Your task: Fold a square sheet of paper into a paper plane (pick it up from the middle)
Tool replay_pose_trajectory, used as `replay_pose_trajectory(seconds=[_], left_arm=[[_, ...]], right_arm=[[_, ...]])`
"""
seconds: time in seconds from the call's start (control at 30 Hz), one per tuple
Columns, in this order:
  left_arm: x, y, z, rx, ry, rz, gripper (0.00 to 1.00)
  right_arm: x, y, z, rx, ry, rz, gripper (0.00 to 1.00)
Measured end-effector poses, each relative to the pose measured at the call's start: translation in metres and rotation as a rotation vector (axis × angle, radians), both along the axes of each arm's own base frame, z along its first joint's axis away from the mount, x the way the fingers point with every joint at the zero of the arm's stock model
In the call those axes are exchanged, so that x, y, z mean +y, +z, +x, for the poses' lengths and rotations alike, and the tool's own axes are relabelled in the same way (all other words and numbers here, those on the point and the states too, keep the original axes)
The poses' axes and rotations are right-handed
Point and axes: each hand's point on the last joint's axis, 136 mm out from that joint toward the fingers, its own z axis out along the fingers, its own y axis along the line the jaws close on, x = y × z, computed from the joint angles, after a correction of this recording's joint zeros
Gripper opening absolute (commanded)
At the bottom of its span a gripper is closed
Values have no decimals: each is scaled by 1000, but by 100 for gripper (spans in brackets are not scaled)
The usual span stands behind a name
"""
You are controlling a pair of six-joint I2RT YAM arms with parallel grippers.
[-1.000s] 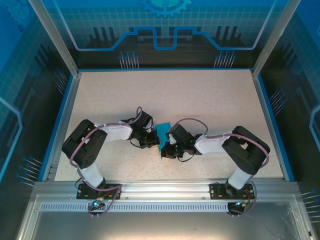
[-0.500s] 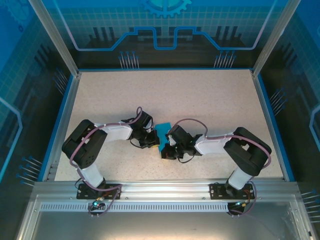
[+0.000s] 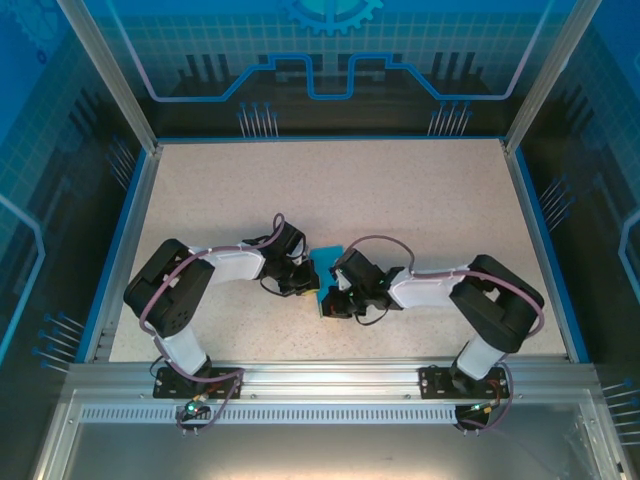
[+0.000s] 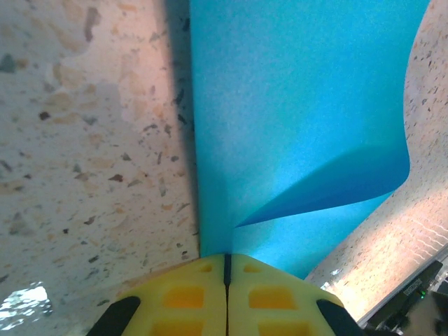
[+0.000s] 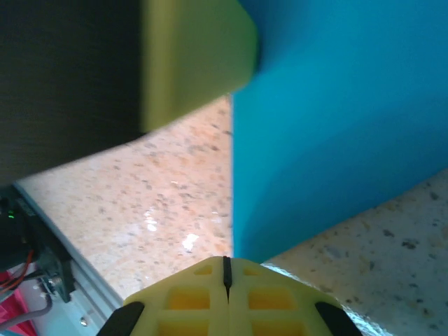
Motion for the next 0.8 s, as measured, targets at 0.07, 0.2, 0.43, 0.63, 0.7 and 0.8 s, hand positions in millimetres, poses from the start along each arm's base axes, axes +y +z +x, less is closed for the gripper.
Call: replay_pose_trajectory(seconds=[0.07, 0.2, 0.43, 0.63, 0.7, 0.8], left_arm=[[0, 0, 0, 0, 0, 0, 4], [0, 0, 0, 0, 0, 0, 4], [0, 0, 0, 0, 0, 0, 4], [0, 0, 0, 0, 0, 1, 4], [0, 1, 0, 0, 0, 3, 4], [1, 0, 1, -3, 2, 10, 4]], right_arm=[[-1, 14, 9, -39, -19, 25, 2], [-5, 26, 26, -78, -52, 46, 2], [-5, 13, 34, -64, -51, 18, 2], [-13, -7, 38, -26, -71, -25, 1], [-17, -13, 41, -13, -86, -37, 1], [-20, -17, 44, 13, -106, -31, 0]])
